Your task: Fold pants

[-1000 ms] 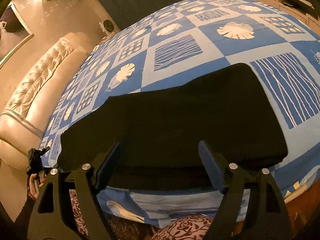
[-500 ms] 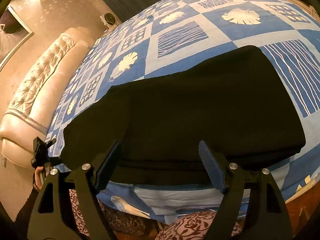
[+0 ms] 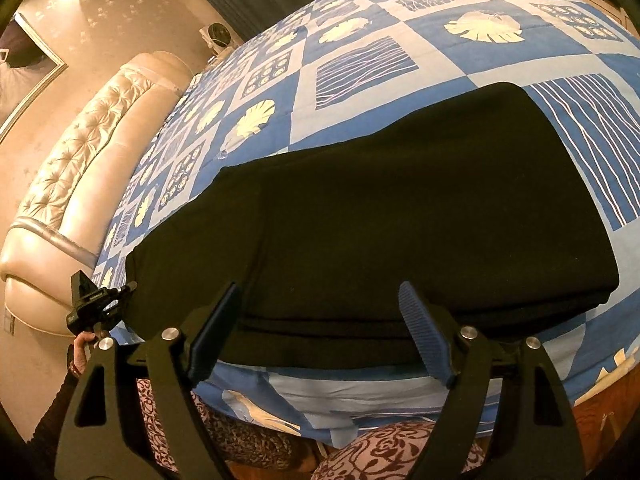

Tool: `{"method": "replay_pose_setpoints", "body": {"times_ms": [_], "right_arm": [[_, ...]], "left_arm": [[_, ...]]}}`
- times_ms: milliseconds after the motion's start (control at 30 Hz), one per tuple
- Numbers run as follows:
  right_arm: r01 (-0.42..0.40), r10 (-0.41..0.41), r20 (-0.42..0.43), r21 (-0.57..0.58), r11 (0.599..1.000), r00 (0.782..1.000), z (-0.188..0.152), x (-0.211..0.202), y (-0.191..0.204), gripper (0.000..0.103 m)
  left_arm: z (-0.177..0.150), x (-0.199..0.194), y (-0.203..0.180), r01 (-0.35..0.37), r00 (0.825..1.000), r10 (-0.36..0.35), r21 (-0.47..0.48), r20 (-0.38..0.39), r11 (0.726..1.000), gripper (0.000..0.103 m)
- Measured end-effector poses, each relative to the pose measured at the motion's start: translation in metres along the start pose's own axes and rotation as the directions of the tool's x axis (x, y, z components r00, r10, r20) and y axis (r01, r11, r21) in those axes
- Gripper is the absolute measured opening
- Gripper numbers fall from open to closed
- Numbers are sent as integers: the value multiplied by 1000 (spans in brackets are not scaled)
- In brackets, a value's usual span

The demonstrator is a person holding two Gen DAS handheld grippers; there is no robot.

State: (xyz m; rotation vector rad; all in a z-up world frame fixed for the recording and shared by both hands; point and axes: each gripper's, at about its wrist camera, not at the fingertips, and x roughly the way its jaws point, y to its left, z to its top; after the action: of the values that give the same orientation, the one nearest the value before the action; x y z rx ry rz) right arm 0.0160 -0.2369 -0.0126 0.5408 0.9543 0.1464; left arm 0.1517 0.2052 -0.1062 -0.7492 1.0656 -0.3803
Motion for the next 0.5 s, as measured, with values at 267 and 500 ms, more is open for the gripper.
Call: {"method": "replay_pose_setpoints", "body": {"times_ms": [267, 500], "right_arm": [[3, -3, 5, 2, 1000, 1000, 1, 1, -2, 81], [2, -2, 7, 4, 1000, 1000, 3, 1, -3, 81]], "left_arm": [[7, -16, -25, 152, 987, -150, -38, 58, 988, 13], [11, -21, -76, 215, 975, -215, 6, 53, 977, 13]]}}
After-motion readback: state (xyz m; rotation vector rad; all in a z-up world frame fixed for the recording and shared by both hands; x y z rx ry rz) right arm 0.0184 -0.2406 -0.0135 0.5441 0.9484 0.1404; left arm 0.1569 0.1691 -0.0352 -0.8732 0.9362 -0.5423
